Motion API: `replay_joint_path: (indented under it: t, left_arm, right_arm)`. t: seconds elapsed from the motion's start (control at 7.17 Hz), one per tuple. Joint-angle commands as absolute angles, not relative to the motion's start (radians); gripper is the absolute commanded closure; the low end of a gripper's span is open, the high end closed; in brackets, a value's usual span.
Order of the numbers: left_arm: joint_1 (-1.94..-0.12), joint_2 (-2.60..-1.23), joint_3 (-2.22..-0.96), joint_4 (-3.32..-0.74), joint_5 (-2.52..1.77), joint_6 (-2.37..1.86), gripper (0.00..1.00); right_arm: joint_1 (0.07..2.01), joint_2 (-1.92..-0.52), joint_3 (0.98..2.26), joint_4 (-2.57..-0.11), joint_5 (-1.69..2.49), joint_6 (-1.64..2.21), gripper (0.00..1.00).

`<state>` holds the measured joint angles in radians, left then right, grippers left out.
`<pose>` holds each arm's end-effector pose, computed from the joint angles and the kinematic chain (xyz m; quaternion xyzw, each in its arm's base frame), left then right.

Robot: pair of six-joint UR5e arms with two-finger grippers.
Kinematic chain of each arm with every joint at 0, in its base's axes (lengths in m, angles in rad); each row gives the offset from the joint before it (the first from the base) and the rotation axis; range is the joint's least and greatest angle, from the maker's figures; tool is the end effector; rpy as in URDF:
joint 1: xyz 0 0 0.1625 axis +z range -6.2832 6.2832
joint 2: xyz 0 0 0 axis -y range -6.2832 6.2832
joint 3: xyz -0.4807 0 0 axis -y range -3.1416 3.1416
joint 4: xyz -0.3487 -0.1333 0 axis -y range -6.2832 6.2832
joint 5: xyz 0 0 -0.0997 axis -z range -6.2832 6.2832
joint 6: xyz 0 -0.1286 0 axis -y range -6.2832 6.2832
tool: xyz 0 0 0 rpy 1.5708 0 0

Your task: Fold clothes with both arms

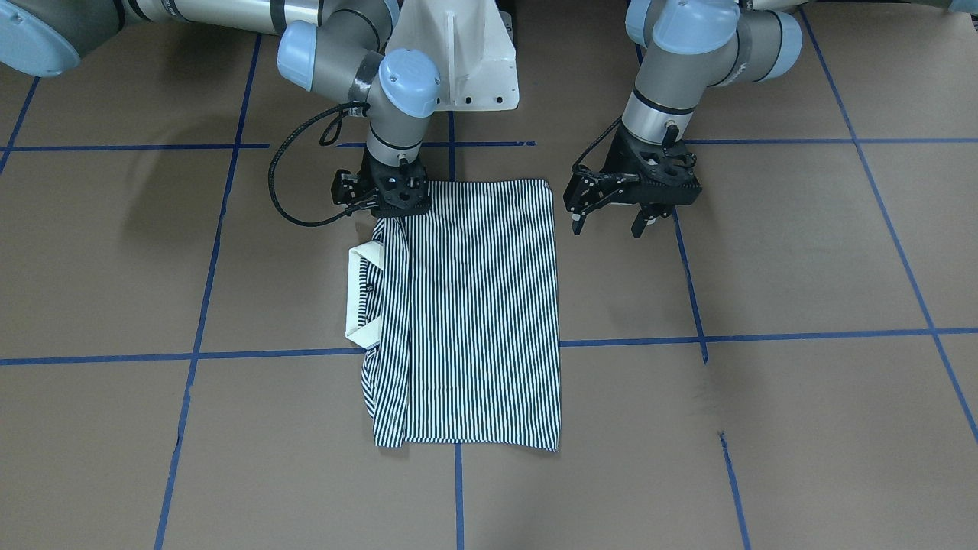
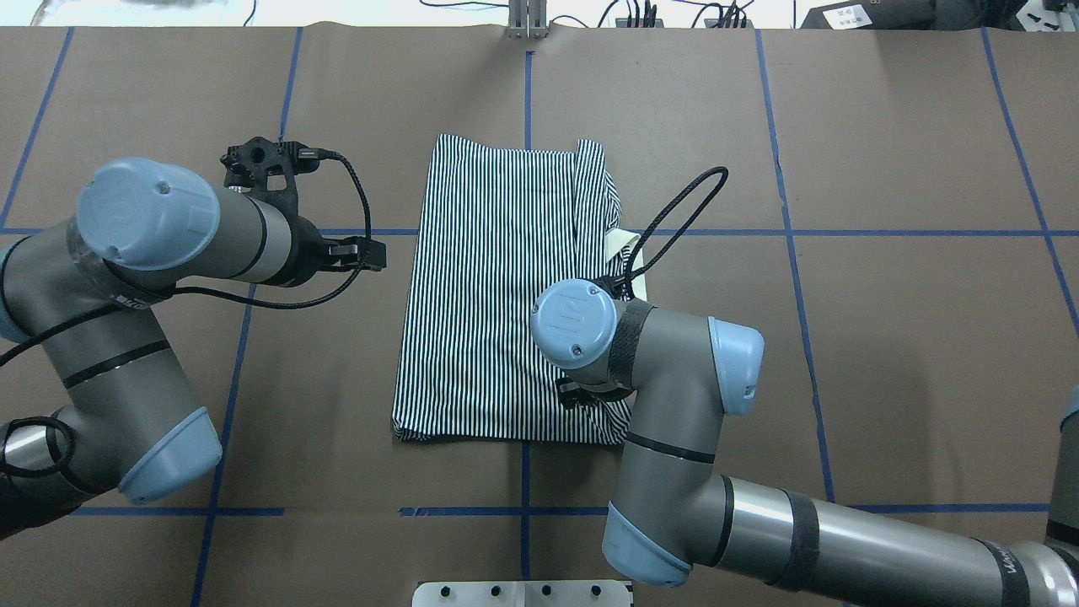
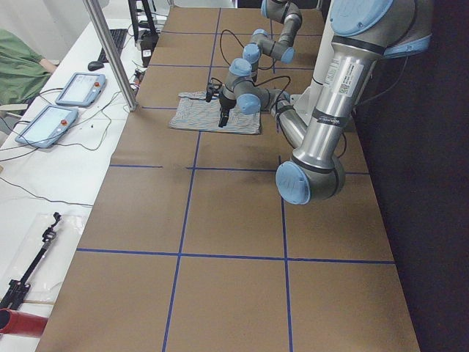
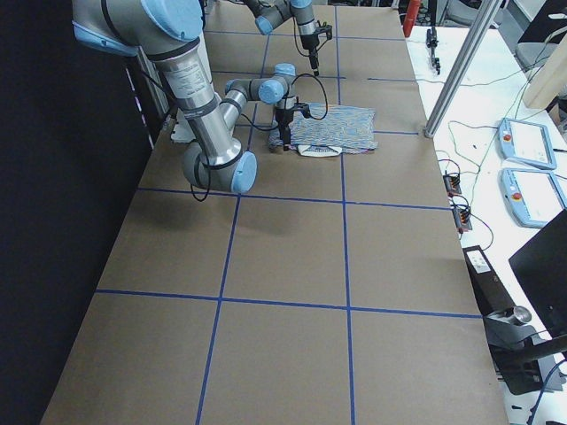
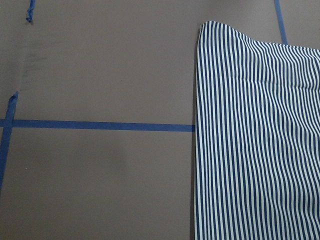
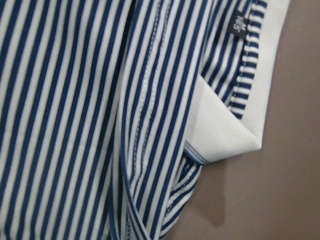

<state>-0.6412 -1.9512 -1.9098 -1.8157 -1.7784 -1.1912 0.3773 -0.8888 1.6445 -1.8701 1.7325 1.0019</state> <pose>0.4177 -0.4451 0.3689 0.1452 0.4473 -0.0673 0.8800 -0.6113 -0.3634 0.3665 0.0327 -0.2366 -0.1111 0.9647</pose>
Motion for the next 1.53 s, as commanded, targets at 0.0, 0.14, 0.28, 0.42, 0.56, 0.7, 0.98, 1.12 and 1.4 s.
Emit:
replay_joint_path:
  t: [0.0,0.14,0.28,0.42,0.56,0.7,0.98,1.12,1.4]
  left_arm:
    - [-0.641,-1.951,-1.908,-1.816,-1.779,-1.190,0.00]
    - [-0.640,-1.953,-1.908,-1.818,-1.779,-1.192,0.00]
    - [-0.641,-1.953,-1.908,-1.819,-1.779,-1.192,0.00]
    - [-0.641,-1.953,-1.907,-1.821,-1.779,-1.193,0.00]
    - [-0.640,-1.953,-1.907,-1.821,-1.779,-1.193,0.00]
    - [-0.640,-1.954,-1.907,-1.822,-1.779,-1.195,0.00]
    - [-0.634,-1.954,-1.904,-1.824,-1.779,-1.195,0.00]
    - [-0.634,-1.953,-1.904,-1.824,-1.779,-1.195,0.00]
    - [-0.634,-1.953,-1.908,-1.822,-1.779,-1.193,0.00]
  right_arm:
    - [0.390,-0.890,1.651,-1.874,1.741,0.991,0.00]
    - [0.391,-0.896,1.651,-1.876,1.740,0.991,0.00]
    - [0.390,-0.902,1.651,-1.876,1.740,0.991,0.00]
    - [0.391,-0.908,1.651,-1.878,1.740,0.991,0.00]
    - [0.403,-0.911,1.652,-1.881,1.741,0.982,0.00]
    - [0.416,-0.932,1.663,-1.881,1.741,0.965,0.00]
    - [0.439,-1.003,1.735,-1.882,1.741,0.927,0.00]
    - [0.446,-1.012,1.759,-1.882,1.741,0.920,0.00]
    - [0.456,-0.961,1.749,-1.879,1.746,0.919,0.00]
